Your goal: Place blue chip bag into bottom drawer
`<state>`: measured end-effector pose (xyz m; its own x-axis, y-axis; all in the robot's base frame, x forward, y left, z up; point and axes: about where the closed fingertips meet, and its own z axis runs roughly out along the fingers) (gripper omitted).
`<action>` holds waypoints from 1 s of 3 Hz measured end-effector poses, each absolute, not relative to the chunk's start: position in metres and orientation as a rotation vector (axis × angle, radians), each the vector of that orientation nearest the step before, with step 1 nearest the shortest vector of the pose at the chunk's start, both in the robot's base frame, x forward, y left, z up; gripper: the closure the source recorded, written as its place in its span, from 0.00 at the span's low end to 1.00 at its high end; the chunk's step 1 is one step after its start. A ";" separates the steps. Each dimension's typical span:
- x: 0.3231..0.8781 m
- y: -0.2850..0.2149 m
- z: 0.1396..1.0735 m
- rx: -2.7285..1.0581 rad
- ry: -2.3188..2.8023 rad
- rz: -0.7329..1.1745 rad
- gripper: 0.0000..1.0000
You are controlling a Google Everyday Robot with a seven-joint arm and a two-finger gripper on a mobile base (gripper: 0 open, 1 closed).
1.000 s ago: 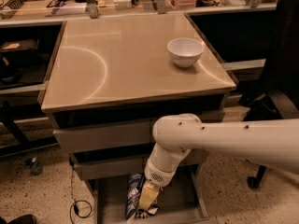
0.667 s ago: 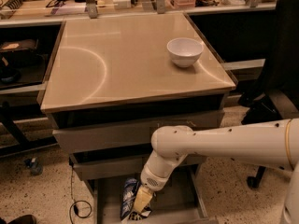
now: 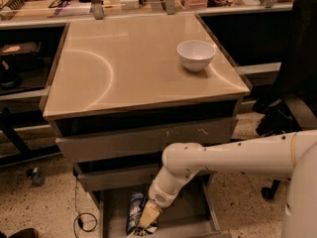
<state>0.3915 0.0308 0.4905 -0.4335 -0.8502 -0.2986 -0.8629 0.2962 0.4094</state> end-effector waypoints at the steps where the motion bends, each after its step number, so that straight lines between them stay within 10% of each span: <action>1: 0.409 0.035 0.438 -1.540 2.491 0.871 1.00; 3: 0.415 0.035 0.386 -1.442 2.526 0.948 1.00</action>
Offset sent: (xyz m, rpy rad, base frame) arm 0.0462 -0.0042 -0.1486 0.1236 0.0468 -0.2108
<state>0.4155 0.0345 0.3856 -0.5533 -0.7516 -0.3592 -0.8023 0.3648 0.4725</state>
